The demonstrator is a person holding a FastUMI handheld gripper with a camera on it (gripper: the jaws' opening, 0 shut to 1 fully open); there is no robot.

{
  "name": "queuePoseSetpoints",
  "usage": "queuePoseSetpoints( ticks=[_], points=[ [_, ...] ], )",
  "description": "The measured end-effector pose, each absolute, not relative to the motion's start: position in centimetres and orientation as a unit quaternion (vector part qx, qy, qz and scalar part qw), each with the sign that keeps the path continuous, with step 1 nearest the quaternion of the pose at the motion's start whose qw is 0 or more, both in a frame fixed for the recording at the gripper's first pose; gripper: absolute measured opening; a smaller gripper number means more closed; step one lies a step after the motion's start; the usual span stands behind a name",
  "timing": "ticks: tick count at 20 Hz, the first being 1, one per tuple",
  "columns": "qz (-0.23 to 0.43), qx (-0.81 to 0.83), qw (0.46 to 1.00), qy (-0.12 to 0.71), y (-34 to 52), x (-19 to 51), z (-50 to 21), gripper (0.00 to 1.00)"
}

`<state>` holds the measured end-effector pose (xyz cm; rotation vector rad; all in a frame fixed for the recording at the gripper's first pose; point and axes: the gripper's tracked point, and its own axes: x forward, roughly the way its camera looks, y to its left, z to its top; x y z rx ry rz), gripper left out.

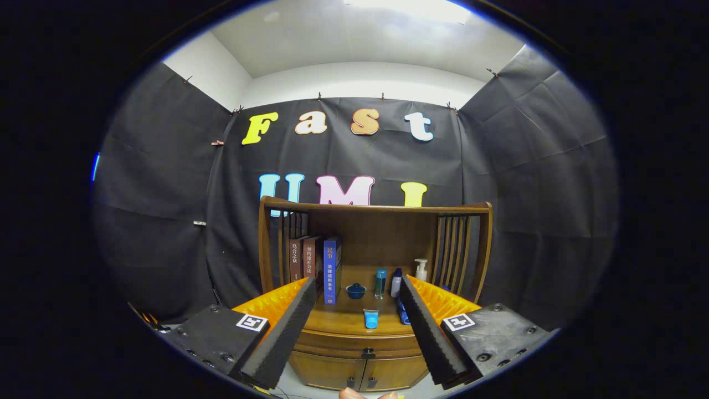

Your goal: Pull open the drawer, take out the items inside it, and place them on the countertop above the cabinet.

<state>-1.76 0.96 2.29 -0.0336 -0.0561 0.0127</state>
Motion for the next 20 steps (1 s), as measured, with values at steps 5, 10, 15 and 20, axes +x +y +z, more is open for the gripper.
queuePoseSetpoints(
  ticks=[5, 10, 15, 20],
  points=[
    [0.007, -0.016, 1.000, -0.025, 0.86, -1.80, 2.12, 0.99],
    [0.005, -0.015, 1.000, -0.025, 0.62, -1.75, 2.00, 0.99],
    [0.001, -0.017, 0.999, -0.029, 0.31, -1.86, 2.28, 0.99],
    [0.000, -0.018, 0.999, -0.030, 0.25, -1.90, 2.26, 0.99]
  ],
)
